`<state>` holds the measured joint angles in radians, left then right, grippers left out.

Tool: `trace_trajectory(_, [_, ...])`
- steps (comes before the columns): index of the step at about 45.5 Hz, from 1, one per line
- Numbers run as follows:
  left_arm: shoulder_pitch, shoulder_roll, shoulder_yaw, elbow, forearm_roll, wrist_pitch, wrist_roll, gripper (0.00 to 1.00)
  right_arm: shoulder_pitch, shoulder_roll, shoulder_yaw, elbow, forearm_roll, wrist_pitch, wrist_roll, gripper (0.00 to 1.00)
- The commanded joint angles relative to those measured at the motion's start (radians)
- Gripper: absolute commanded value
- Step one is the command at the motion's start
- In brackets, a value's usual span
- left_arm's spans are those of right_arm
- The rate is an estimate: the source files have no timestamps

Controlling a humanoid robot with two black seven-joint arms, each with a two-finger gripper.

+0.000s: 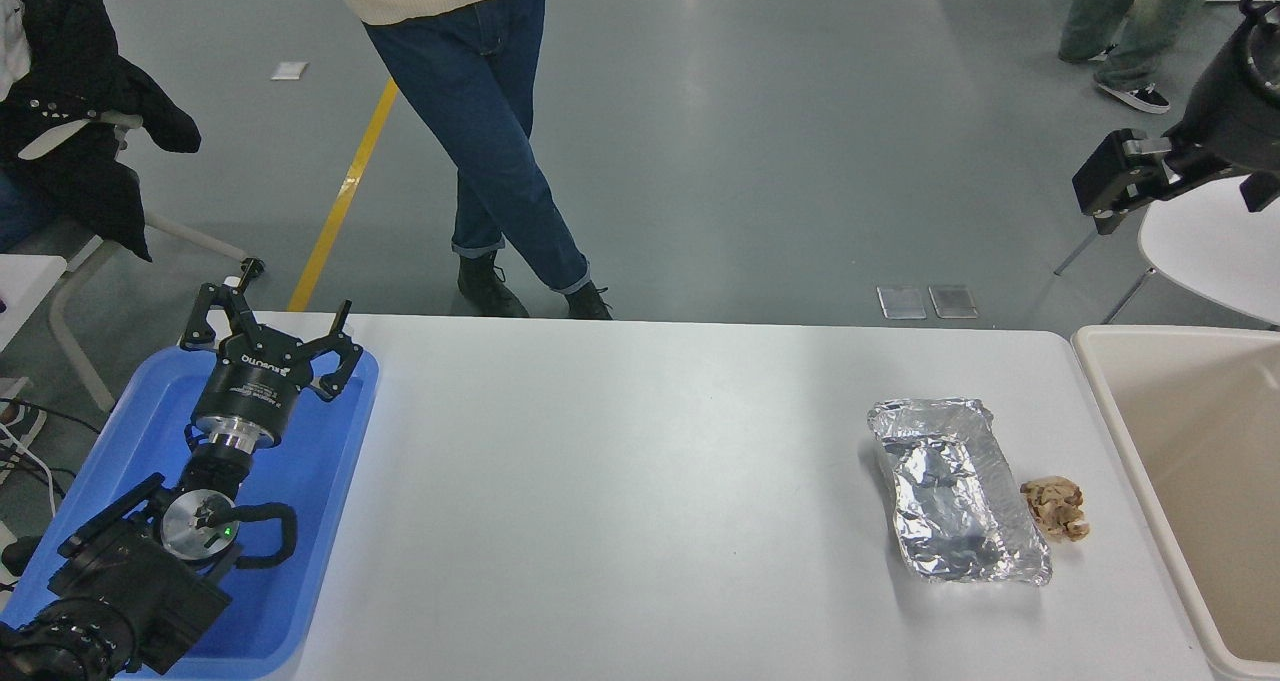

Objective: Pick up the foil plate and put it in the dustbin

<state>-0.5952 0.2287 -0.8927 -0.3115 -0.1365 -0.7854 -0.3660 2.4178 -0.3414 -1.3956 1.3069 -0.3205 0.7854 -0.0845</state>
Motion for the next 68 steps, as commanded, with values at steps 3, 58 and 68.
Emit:
trace_trajectory(3, [0.000, 0.000, 0.000, 0.000, 0.000, 0.000, 0.001, 1.00, -0.006, -0.001, 0.001, -0.005, 0.000, 0.000, 0.000, 1.00])
trace_trajectory(58, [0.000, 0.000, 0.000, 0.000, 0.000, 0.000, -0.001, 1.00, -0.666, -0.136, 0.247, -0.055, -0.144, -0.308, 0.000, 1.00])
trace_trajectory(68, [0.000, 0.000, 0.000, 0.000, -0.002, 0.000, -0.001, 1.00, -0.801, -0.136, 0.309, -0.129, -0.198, -0.344, 0.000, 1.00])
